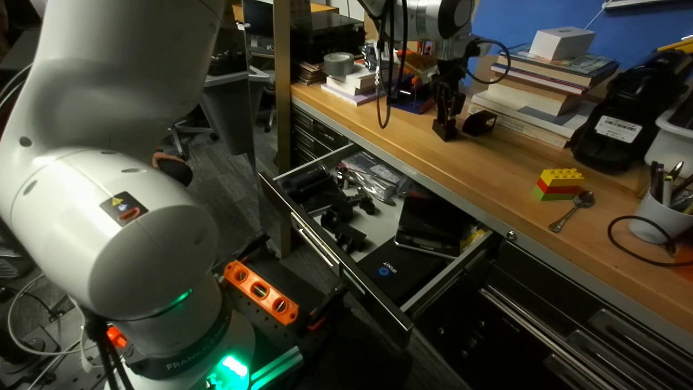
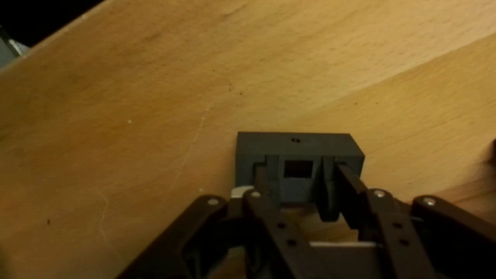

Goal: Put the black objects in the drawer and close it

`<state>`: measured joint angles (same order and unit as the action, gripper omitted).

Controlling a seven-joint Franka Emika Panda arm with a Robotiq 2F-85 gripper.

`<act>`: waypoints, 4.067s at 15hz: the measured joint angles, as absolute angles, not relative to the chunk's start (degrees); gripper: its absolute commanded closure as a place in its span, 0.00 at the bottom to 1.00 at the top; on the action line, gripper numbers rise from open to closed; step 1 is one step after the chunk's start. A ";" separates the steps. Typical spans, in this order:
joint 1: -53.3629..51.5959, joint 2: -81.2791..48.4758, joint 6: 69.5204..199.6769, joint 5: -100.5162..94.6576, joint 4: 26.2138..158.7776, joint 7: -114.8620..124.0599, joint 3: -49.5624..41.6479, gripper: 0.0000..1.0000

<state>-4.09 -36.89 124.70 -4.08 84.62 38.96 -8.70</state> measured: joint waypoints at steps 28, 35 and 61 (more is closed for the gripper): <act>-4.68 -12.35 144.00 -9.80 134.08 51.73 -6.39 0.78; -4.60 -17.86 149.03 -10.26 133.99 55.52 -9.02 0.78; -4.77 -23.17 153.48 0.47 134.12 57.38 -7.60 0.21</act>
